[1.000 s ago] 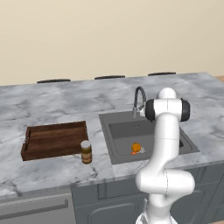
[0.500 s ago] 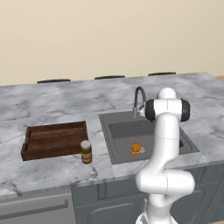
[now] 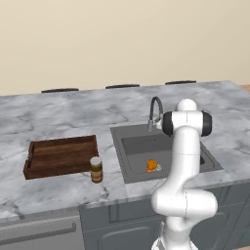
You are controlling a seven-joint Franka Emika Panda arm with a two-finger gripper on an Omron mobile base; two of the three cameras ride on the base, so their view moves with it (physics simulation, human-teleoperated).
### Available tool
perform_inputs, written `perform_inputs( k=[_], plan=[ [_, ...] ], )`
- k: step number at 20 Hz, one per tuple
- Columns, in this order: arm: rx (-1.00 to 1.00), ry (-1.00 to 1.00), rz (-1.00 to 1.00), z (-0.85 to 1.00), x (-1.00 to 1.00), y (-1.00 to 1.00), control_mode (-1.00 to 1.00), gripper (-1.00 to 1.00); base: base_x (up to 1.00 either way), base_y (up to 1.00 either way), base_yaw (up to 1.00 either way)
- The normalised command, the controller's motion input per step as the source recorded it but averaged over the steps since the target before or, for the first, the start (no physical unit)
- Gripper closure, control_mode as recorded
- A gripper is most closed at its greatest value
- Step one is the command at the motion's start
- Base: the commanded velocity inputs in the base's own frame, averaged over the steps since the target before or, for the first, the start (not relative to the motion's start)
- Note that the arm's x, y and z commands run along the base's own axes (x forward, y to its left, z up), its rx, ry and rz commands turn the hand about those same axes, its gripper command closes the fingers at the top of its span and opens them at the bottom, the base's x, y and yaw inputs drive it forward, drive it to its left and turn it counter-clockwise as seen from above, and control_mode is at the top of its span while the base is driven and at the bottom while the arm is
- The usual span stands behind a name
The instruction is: Pick up all produce items and place them in the sink. Turn on the sink faucet to wash them. Then turn the sink off and put them in the tray.
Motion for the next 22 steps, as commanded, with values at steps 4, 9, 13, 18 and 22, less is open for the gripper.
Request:
perform_inputs(
  k=[4, 9, 13, 18, 22],
  plan=[
    [0.08, 0.04, 0.00, -0.15, 0.06, -0.31, -1.00, 1.00, 0.00, 0.00, 0.00],
    [0.05, 0.10, 0.00, -0.14, 0.06, -0.27, -1.00, 1.00, 0.00, 0.00, 0.00],
    [0.04, 0.09, -0.02, -0.13, 0.05, -0.28, -1.00, 1.00, 0.00, 0.00, 0.00],
    [0.00, 0.01, 0.00, -0.07, 0.00, -0.12, -1.00, 1.00, 0.00, 0.00, 0.00],
    [0.00, 0.09, 0.00, -0.26, 0.03, -0.22, -1.00, 1.00, 0.00, 0.00, 0.00]
  ],
)
